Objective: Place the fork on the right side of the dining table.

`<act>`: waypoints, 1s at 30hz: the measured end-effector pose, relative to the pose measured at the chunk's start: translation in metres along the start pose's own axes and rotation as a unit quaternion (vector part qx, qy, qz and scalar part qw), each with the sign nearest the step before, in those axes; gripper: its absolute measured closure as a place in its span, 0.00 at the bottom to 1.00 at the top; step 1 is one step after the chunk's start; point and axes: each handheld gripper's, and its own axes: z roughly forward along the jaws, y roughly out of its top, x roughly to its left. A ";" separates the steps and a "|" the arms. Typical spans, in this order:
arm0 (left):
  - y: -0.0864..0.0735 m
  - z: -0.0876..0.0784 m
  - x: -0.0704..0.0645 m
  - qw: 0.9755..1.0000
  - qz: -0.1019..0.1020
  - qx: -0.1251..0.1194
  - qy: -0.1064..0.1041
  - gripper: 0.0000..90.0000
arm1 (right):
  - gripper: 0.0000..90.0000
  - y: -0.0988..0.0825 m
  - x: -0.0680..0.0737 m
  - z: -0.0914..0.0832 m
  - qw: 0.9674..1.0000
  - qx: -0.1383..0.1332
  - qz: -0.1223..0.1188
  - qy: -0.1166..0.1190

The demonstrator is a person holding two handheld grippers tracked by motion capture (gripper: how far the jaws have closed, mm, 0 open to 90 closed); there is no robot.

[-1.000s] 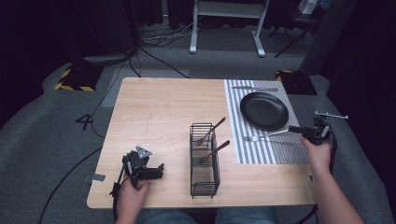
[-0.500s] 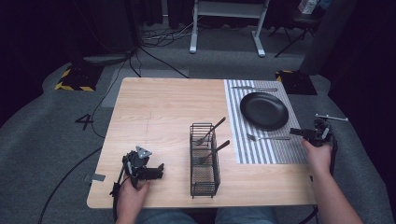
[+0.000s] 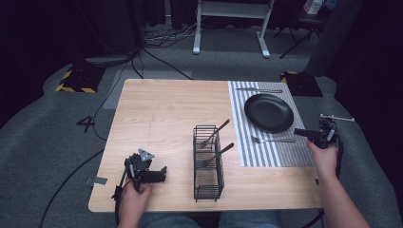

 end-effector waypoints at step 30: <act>-0.001 -0.001 0.000 1.000 -0.001 -0.001 0.001 0.00 | 0.43 0.000 0.099 -0.032 0.986 -0.011 -0.153 0.069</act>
